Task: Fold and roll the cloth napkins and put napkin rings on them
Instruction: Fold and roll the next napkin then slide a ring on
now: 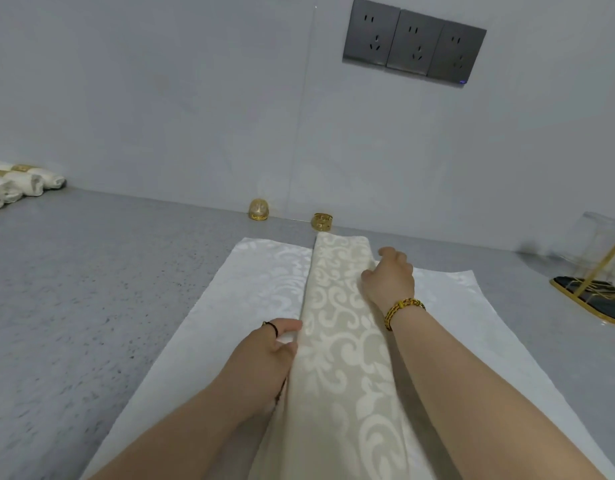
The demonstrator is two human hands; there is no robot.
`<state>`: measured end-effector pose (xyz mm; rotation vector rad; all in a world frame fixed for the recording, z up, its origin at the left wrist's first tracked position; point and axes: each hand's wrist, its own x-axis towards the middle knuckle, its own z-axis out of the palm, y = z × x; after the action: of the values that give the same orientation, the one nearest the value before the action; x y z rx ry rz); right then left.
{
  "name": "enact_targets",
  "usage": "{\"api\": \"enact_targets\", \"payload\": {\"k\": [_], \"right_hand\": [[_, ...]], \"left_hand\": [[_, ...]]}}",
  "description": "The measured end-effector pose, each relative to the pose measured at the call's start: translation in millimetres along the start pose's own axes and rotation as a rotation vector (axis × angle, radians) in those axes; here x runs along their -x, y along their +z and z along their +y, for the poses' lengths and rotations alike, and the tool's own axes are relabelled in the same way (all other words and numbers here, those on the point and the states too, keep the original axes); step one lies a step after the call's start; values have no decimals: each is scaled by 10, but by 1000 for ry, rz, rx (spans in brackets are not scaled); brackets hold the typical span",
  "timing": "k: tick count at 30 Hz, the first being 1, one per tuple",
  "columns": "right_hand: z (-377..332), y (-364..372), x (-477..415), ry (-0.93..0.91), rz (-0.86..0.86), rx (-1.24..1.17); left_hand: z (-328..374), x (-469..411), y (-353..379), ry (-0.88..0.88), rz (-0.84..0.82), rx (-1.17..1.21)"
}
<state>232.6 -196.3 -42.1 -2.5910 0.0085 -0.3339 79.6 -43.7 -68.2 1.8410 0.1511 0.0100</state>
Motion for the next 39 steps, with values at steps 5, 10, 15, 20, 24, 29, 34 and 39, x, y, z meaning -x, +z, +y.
{"api": "enact_targets", "payload": {"k": [5,10,15,20,24,29,34,39], "right_hand": [[-23,-278,545,-223,-87,16],[-161,-494,1255,-414,-300,-15],[-299,-605,2029,-487,-375,-5],[-82,-556,2537,-757,-314,125],[88,-422,2682,-775,-71,183],[37,-348,2705,-744,10,160],[-52,-314,2669,-609,-7,0],[-141,-280,2626,-575,-65,-259]], "left_hand": [[139,179,-110,-78,-76,122],[147,510,-277,-115,-160,33],[40,874,-300,-88,-87,-72],[-19,1029,-242,-32,-34,-143],[-5,1075,-188,25,-11,-182],[-32,1077,-176,65,-16,-286],[-39,1109,-236,77,-96,-254],[-86,1142,-306,102,-176,-176]]}}
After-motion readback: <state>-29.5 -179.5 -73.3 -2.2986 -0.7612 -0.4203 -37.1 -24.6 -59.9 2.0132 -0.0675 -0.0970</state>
